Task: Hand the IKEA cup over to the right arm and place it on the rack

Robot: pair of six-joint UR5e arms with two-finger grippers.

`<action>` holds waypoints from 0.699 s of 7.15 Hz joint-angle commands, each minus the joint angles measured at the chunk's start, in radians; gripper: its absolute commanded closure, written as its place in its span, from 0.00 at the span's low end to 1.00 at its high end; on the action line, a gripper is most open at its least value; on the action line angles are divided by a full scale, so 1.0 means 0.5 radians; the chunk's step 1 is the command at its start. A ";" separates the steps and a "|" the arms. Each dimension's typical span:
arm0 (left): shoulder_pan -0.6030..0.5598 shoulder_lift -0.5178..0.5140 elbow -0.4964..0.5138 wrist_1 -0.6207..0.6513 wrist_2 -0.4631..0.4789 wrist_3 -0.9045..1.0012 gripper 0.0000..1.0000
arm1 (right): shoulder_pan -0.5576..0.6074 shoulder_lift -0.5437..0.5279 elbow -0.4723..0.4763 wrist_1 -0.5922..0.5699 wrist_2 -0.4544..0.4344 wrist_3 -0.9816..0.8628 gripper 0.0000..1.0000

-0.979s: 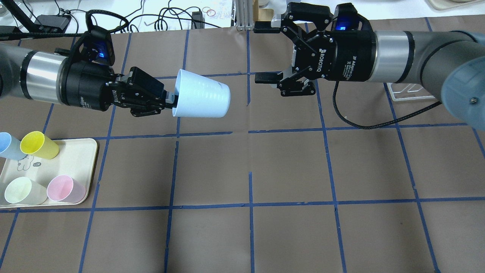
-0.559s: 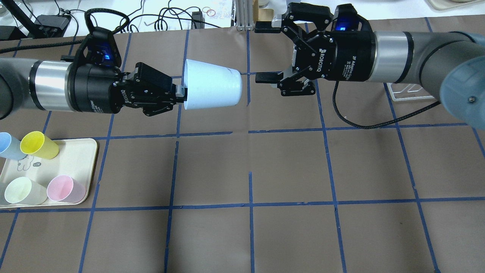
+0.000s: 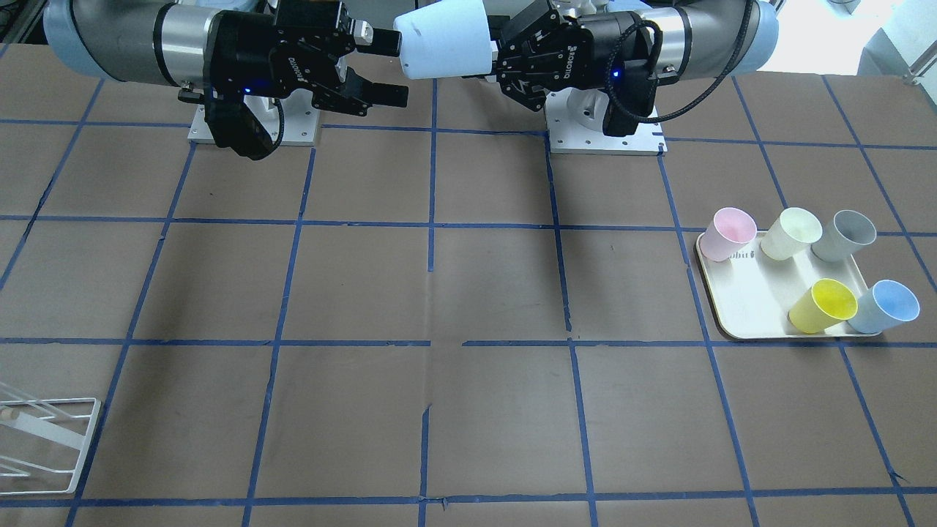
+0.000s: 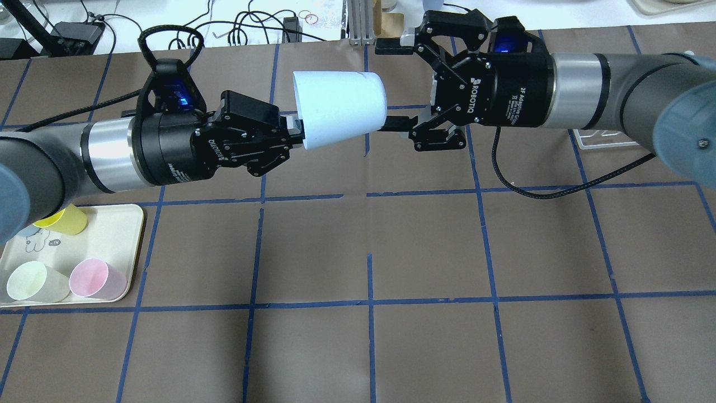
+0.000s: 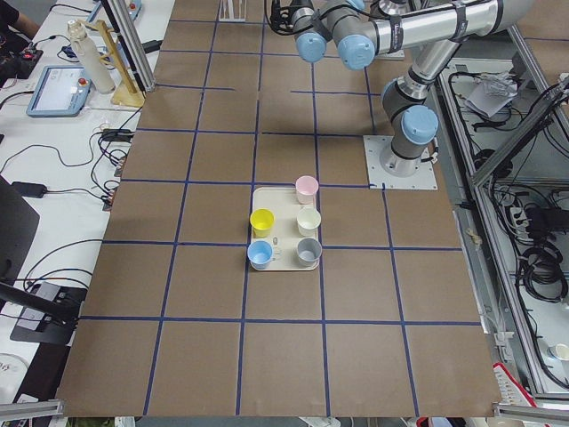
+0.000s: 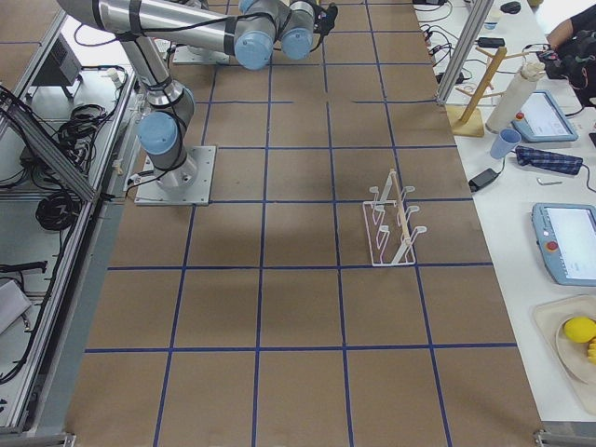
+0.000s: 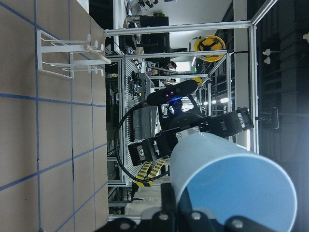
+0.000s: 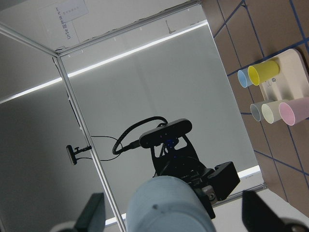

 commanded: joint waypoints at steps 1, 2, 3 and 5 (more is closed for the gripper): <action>-0.005 0.017 -0.011 0.001 -0.005 -0.006 1.00 | 0.011 -0.046 0.003 0.106 -0.004 0.000 0.00; -0.008 0.017 -0.011 0.001 -0.005 -0.003 1.00 | 0.011 -0.098 0.000 0.173 -0.004 -0.003 0.00; -0.008 0.017 -0.011 -0.002 -0.005 -0.003 1.00 | 0.011 -0.116 0.003 0.183 -0.004 0.003 0.00; -0.008 0.020 -0.011 0.001 -0.005 -0.003 1.00 | 0.011 -0.114 0.003 0.189 -0.007 0.000 0.09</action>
